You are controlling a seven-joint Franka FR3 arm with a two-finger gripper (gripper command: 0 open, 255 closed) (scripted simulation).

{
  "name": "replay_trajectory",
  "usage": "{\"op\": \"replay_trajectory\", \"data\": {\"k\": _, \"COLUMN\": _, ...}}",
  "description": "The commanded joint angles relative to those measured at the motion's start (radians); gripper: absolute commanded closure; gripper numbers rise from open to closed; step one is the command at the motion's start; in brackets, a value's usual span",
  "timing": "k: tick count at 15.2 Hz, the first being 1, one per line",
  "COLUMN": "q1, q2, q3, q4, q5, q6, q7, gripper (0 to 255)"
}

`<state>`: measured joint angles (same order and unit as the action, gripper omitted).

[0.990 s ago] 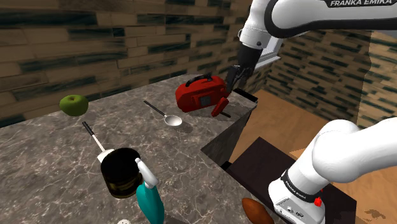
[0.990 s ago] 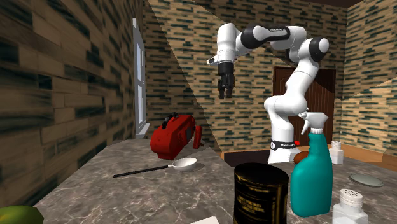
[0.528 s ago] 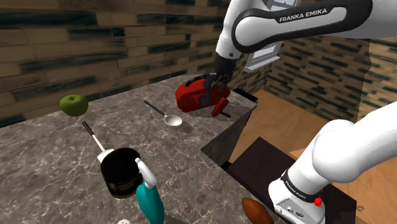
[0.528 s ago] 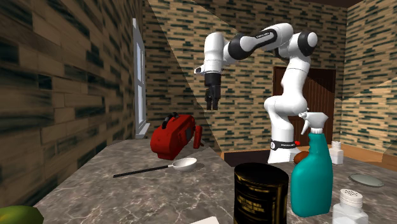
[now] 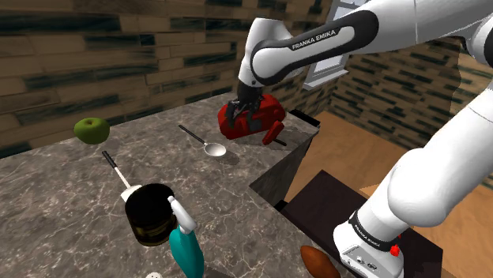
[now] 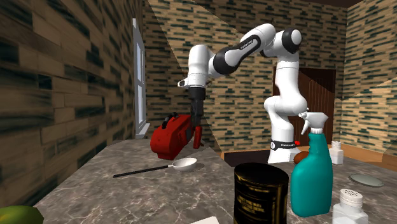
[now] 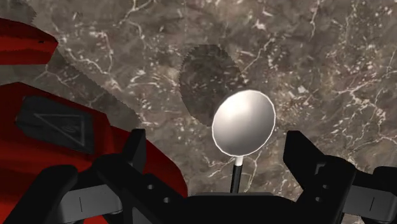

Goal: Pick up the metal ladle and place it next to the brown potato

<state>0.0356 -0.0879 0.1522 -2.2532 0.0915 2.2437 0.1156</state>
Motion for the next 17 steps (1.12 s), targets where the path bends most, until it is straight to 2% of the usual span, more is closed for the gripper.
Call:
{"op": "replay_trajectory", "data": {"k": 1, "q1": 0.005, "q2": 0.076, "q3": 0.008, "q4": 0.047, "q5": -0.010, "q6": 0.037, "q7": 0.017, "gripper": 0}}
{"op": "replay_trajectory", "data": {"k": 8, "q1": 0.027, "q2": 0.347, "q3": 0.013, "q4": 0.252, "q5": -0.058, "q6": 0.122, "q7": 0.064, "gripper": 0}}
{"op": "replay_trajectory", "data": {"k": 14, "q1": 0.059, "q2": 0.583, "q3": 0.004, "q4": 0.485, "q5": -0.097, "q6": 0.142, "q7": 0.097, "gripper": 0}}
{"op": "replay_trajectory", "data": {"k": 17, "q1": 0.063, "q2": 0.619, "q3": 0.002, "q4": 0.506, "q5": -0.102, "q6": 0.159, "q7": 0.101, "gripper": 0}}
